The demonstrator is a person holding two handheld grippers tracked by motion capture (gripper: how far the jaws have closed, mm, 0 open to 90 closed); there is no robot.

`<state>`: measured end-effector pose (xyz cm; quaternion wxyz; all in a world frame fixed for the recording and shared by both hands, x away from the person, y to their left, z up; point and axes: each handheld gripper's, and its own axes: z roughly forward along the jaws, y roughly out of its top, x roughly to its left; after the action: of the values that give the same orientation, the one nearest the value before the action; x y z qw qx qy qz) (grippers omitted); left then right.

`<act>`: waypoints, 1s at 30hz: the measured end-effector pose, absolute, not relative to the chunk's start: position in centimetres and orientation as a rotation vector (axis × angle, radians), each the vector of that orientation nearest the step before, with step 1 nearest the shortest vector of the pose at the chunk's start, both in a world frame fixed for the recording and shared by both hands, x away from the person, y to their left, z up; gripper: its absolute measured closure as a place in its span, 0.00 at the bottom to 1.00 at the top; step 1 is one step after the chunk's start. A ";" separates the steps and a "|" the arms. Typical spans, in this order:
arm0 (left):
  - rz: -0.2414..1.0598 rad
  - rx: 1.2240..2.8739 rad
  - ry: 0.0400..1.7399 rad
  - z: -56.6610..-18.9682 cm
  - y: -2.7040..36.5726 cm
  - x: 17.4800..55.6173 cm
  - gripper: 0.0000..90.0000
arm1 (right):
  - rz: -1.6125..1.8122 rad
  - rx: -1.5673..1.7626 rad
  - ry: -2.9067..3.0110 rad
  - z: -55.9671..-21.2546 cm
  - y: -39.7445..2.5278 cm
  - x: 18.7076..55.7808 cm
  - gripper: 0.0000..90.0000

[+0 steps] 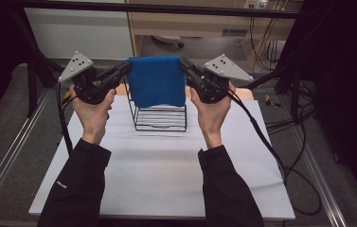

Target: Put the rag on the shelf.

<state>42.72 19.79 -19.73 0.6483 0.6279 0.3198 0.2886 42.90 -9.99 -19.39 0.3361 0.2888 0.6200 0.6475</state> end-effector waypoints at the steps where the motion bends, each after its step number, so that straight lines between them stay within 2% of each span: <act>1: 0.660 1.423 0.726 -19.6 19.8 42.8 0.95 | 1.688 0.753 1.612 -19.3 -10.0 43.0 0.97; 30: 0.715 1.402 0.742 -15.6 19.6 45.9 0.95 | 1.706 0.754 1.572 -15.9 -9.4 46.4 0.97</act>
<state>45.92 19.56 -15.55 0.6448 0.6159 0.3259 0.3140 46.44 -9.41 -15.89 0.3440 0.2903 0.6052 0.6566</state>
